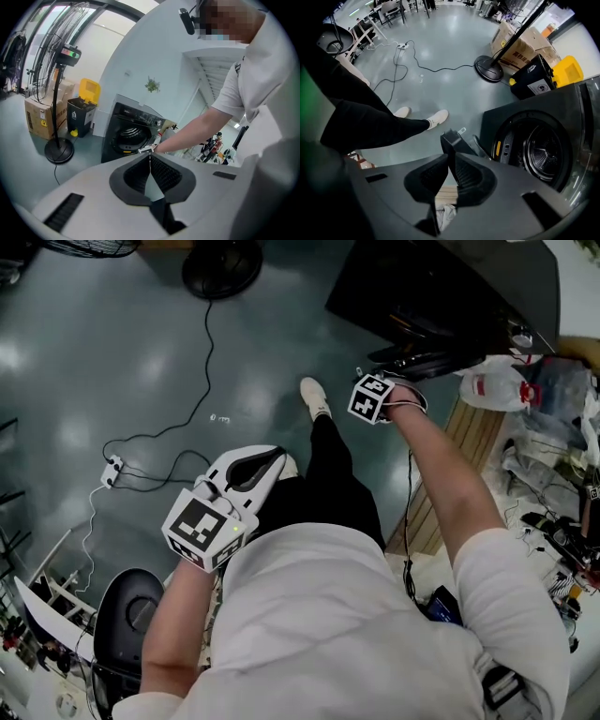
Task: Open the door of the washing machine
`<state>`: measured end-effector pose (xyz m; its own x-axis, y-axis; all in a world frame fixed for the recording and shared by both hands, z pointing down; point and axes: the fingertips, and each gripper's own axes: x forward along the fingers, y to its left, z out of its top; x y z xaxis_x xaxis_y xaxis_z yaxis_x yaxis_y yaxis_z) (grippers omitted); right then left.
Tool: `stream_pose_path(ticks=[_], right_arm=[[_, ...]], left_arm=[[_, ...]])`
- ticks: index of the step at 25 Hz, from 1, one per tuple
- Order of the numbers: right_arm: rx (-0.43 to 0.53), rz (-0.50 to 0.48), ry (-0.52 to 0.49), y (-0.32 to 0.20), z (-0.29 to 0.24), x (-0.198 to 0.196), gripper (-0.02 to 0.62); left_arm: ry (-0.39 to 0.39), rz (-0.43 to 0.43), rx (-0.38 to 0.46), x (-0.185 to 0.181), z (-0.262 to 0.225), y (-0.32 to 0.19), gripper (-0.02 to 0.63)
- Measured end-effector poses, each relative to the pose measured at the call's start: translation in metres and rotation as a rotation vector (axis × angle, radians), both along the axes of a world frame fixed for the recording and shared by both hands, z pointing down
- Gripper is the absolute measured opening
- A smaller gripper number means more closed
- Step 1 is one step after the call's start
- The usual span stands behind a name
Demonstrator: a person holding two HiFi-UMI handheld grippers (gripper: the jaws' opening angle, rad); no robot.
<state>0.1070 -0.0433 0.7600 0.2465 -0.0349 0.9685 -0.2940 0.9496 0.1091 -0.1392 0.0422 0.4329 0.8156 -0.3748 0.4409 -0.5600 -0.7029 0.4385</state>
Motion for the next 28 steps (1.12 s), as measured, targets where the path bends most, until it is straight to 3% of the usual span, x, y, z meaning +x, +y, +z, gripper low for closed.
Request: stream_pose_path(ticks=[8, 15, 18, 28], right_arm=[[0.052, 0.047, -0.037, 0.037, 0.001, 0.021, 0.058], [0.057, 0.091, -0.062, 0.074, 0.000, 0.040, 0.048], [0.091, 0.104, -0.092, 0.082, -0.002, 0.050, 0.006], [0.136, 0.134, -0.178, 0.107, -0.010, 0.063, 0.006]], left_arm=[[0.003, 0.071, 0.013, 0.015, 0.003, 0.031, 0.017], [-0.015, 0.104, -0.042, 0.033, 0.000, 0.071, 0.017], [-0.022, 0.098, -0.061, 0.049, 0.001, 0.077, 0.017], [-0.008, 0.112, -0.093, 0.132, -0.010, 0.099, 0.017]])
